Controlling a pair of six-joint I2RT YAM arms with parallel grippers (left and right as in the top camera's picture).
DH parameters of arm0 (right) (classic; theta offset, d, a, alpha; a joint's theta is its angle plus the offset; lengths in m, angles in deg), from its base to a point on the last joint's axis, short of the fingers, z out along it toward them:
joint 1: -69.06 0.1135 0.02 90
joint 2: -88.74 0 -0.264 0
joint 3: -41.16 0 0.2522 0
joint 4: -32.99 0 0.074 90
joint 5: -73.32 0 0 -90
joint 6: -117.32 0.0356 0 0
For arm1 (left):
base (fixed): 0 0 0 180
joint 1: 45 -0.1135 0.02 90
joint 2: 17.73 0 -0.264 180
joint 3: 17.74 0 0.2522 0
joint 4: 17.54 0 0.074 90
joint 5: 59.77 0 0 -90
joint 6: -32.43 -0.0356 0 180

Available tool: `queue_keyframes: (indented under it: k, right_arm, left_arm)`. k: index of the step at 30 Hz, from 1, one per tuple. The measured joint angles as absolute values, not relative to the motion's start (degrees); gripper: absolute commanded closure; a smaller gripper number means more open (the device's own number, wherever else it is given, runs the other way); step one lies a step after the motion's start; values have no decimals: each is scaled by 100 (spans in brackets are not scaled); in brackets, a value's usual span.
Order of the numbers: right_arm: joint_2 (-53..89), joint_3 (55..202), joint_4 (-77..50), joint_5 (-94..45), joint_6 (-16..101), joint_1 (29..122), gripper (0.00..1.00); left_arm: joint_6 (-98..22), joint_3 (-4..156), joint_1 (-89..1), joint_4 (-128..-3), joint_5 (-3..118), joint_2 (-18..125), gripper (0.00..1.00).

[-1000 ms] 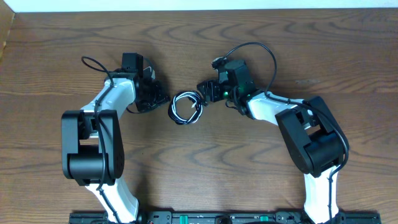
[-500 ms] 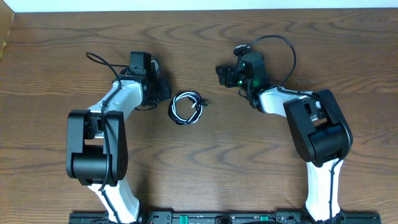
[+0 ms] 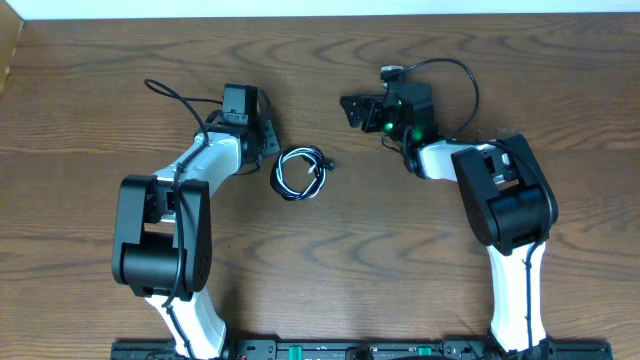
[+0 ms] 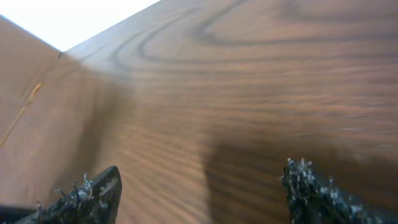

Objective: Untangle cables

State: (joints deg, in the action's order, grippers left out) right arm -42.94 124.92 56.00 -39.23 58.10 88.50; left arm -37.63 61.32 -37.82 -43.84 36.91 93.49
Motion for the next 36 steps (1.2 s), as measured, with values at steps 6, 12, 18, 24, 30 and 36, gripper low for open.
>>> queue_keyframes:
  k: [6,12,18,24,30,36]
  right_arm:
    - [-4296,12800,4859,-4325,5504,9158,32]
    - [-4296,12837,4695,-4233,5307,9418,32]
    - [-4287,12888,4531,-4150,4934,9554,29]
    - [-4274,12934,4343,-3554,4215,10085,55]
    - [-4279,12920,4238,-2972,3996,10341,99]
    - [-4281,12910,4223,-2992,3987,10249,99]
  left_arm:
    - [-3505,6139,-3712,-4523,3580,9349,59]
    - [-3418,6154,-3543,-4580,3466,9349,59]
    - [-3365,6154,-3487,-4491,3435,9371,60]
    - [-3352,6154,-3487,-4460,3486,9377,81]
    - [-3337,6165,-3487,-4488,3702,9412,92]
    - [-3343,6130,-3548,-5371,3932,8988,92]
